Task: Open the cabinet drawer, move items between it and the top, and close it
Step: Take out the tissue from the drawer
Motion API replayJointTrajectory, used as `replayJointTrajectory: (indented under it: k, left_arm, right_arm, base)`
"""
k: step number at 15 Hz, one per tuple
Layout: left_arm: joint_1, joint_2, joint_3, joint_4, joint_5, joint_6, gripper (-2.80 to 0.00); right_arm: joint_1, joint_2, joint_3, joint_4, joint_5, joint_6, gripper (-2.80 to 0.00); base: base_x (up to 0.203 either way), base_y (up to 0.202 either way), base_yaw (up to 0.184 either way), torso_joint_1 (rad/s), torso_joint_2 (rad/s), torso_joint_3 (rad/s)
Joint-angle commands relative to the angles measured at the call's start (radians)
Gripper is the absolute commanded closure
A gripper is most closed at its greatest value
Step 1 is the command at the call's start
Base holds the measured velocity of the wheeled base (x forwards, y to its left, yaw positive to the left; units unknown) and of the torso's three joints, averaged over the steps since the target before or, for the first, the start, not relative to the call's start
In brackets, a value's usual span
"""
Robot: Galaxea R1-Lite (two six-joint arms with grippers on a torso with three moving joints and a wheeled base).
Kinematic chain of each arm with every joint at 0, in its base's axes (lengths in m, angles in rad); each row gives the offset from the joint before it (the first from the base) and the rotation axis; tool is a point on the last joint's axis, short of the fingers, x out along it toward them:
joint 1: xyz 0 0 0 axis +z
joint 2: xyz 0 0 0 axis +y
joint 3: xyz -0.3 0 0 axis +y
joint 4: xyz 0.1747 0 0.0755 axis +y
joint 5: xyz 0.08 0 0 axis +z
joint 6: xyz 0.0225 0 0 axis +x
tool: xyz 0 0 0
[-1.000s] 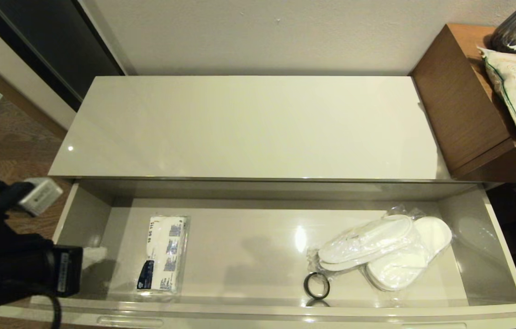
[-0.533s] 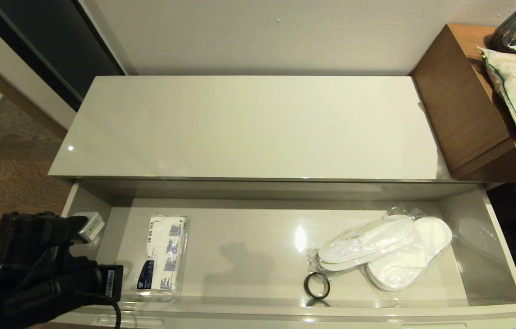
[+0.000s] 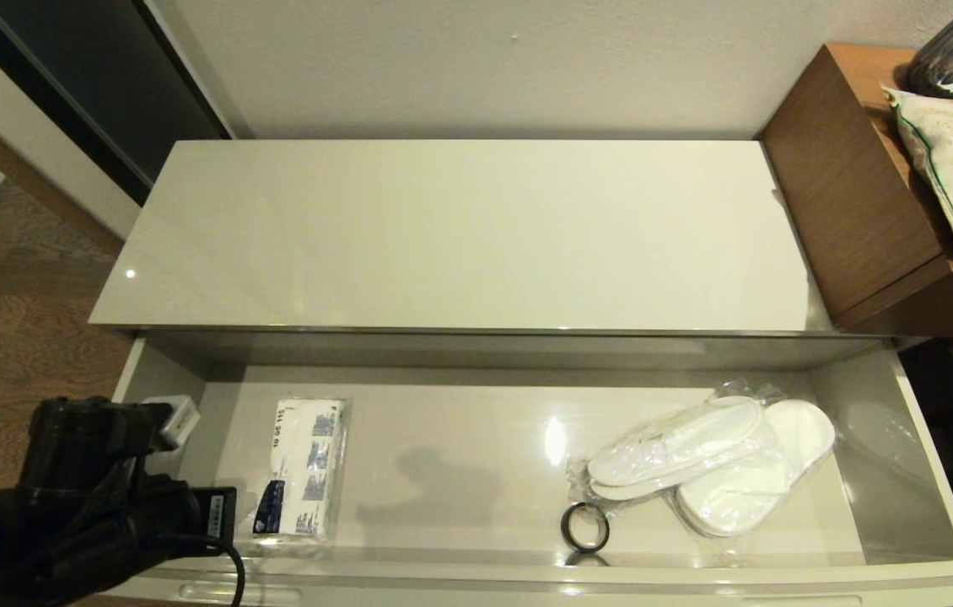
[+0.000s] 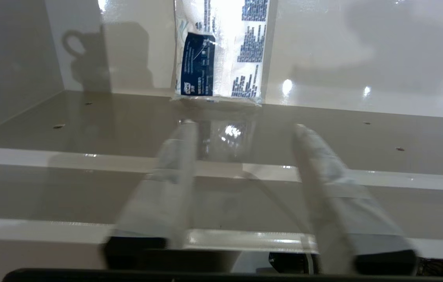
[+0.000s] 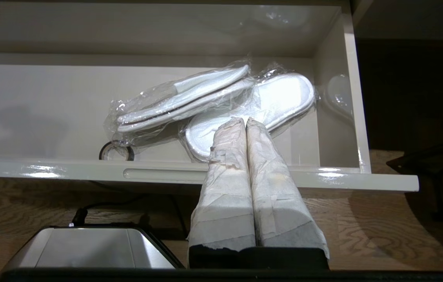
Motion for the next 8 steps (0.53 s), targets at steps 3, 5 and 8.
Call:
replayJointTrajectory:
  k: [3,5,8]
  left_arm:
    - [-0.014,0.123,-0.026,-0.081,-0.001,-0.001,-2.8]
    - [-0.012,0.215,-0.048,-0.209,-0.009,0.006,-2.8]
    - [-0.013,0.342,-0.116,-0.277,-0.009,0.046,-2.8]
  right_arm:
    - [0.0,0.001,0.0,0.0,0.0,0.0,0.0]
    - [0.0,0.001,0.0,0.0,0.0,-0.001,0.0]
    - [0.0,0.001,0.0,0.0,0.0,0.0,0.0]
  base:
    - [0.0,0.0,0.0,0.0,0.0,0.0]
    - [0.0,0.0,0.0,0.0,0.0,0.0]
    - [0.0,0.0,0.0,0.0,0.0,0.0]
